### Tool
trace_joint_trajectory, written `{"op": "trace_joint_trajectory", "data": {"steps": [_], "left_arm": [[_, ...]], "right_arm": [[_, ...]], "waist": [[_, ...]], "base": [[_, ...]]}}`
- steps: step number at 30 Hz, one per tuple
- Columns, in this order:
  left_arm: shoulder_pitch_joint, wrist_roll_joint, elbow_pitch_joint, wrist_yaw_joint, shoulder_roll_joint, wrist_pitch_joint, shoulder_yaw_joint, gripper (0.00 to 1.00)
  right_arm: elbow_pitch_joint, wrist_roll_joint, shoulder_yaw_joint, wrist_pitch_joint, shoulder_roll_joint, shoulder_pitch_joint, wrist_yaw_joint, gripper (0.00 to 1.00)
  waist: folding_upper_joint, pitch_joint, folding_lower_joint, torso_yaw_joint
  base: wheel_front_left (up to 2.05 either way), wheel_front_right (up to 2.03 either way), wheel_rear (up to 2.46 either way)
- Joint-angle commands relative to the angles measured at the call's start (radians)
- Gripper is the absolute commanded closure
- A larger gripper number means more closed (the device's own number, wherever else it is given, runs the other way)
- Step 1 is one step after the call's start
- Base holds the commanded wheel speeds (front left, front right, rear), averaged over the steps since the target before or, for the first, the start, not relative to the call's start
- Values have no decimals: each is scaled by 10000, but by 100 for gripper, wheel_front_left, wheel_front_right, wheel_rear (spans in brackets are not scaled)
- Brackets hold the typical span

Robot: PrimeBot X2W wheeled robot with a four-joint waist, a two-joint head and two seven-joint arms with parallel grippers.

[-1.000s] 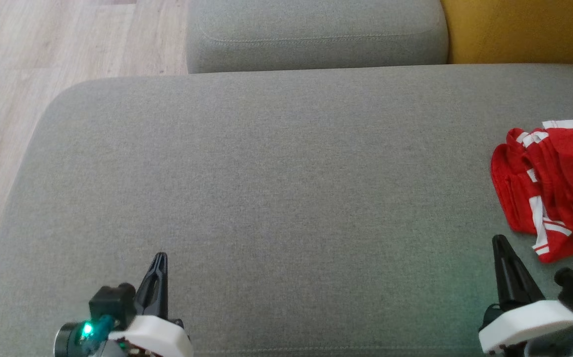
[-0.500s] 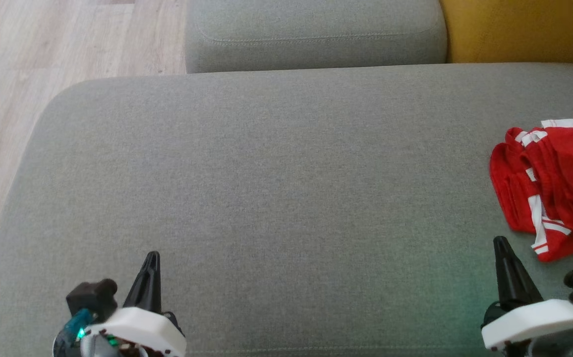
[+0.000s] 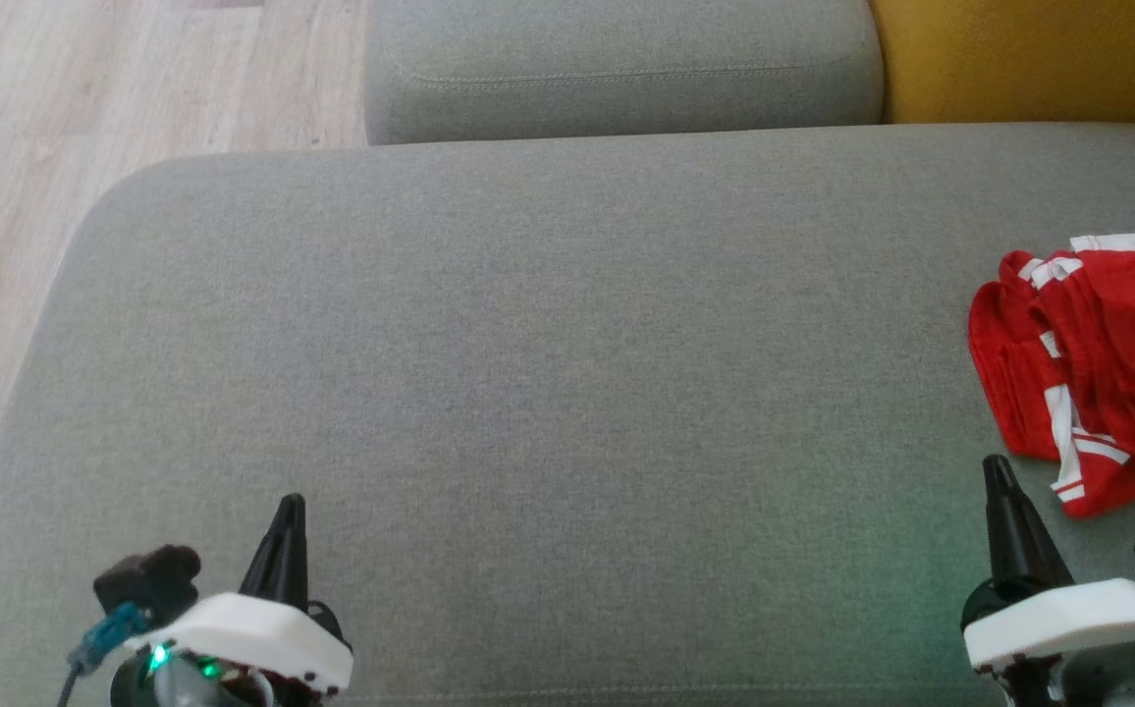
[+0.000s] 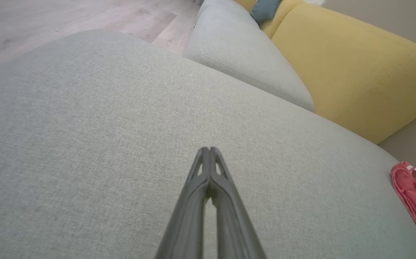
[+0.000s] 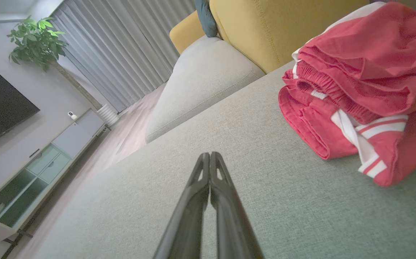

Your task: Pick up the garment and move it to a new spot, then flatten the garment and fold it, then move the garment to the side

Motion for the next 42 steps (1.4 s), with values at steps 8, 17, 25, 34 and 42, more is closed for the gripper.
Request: {"op": "trace_joint_trajectory", "data": {"steps": [8, 17, 25, 34, 42], "left_arm": [[-646, -1101, -224, -288, 3, 214, 514, 100], [-741, -2023, -156, -479, -60, 391, 761, 100], [-838, -2939, -84, -670, -127, 572, 1014, 100], [-949, -3965, -1, -884, -208, 782, 1305, 100], [-1048, -4869, 73, -1074, -283, 973, 1568, 100]], "right_arm": [[-76, 1140, 56, -25, -198, -654, 13, 100], [115, 2069, 45, -8, -218, -821, 15, 100], [307, 2994, 28, 14, -234, -988, 17, 100], [524, 4029, 2, 43, -248, -1177, 20, 100], [716, 4942, -25, 73, -257, -1345, 22, 100]], "waist": [[0, 7, 0, -17], [0, 13, 0, -34], [0, 20, 0, -51], [0, 27, 0, -70], [0, 33, 0, -86]], "base": [[0, 0, 0], [0, 0, 0], [0, 0, 0], [0, 0, 0], [0, 0, 0]]}}
